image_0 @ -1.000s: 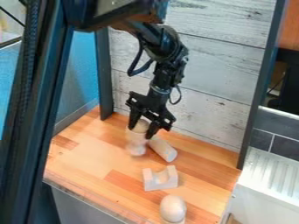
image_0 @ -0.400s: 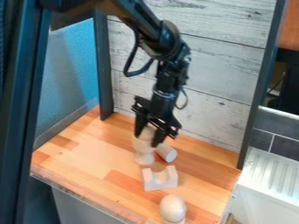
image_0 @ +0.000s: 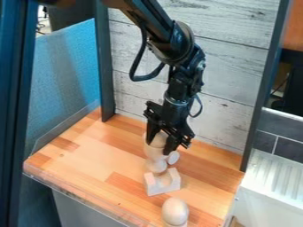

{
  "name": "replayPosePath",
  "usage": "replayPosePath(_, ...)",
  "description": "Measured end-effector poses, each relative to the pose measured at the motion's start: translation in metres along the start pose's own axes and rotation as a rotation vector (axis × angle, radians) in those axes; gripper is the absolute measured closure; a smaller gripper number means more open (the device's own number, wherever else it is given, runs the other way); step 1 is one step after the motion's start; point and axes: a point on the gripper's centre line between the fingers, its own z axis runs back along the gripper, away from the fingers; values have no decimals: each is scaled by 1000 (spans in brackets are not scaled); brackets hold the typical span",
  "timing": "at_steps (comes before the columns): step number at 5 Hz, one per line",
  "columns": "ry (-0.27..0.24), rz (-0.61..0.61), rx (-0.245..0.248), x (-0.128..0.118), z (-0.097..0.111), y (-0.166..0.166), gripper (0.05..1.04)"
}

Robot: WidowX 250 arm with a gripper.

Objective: Put the cup and ball on top of the arch

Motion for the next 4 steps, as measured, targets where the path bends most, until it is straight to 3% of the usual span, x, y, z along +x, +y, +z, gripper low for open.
replayPosePath(2,-44,-19,-25,-1,19,-1,459)
replayPosePath(3,-40,-31,-37,-3,21,-1,459)
replayPosePath(4,-53,-33,-19,-1,19,1,459)
